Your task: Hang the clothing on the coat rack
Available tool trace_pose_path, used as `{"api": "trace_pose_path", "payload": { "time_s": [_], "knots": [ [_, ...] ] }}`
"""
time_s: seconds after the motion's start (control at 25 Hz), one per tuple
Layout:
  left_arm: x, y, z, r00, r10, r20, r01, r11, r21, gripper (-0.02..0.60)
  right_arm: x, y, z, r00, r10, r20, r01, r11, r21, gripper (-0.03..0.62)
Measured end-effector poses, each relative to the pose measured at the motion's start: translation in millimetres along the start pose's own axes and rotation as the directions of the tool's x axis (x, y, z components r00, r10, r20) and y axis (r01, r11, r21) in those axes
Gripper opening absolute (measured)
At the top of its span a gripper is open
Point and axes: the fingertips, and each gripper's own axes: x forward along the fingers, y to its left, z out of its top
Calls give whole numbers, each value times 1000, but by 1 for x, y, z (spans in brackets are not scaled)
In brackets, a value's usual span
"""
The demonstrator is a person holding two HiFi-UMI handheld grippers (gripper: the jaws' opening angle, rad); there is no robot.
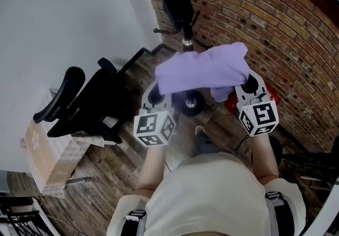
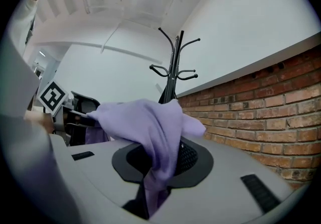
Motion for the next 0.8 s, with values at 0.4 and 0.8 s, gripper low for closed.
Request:
{"api": "trace_pose_path", "payload": {
  "time_s": [0.4, 0.8],
  "knots": [
    [81, 15, 7, 1000, 20, -14, -20, 1000, 10, 58, 70, -49, -4, 999, 23, -25, -24, 999, -25, 57],
    [122, 45, -9, 994, 98, -57, -98, 995, 8, 58, 128, -63, -23, 995, 80, -57, -82, 995, -50, 58]
  ]
}}
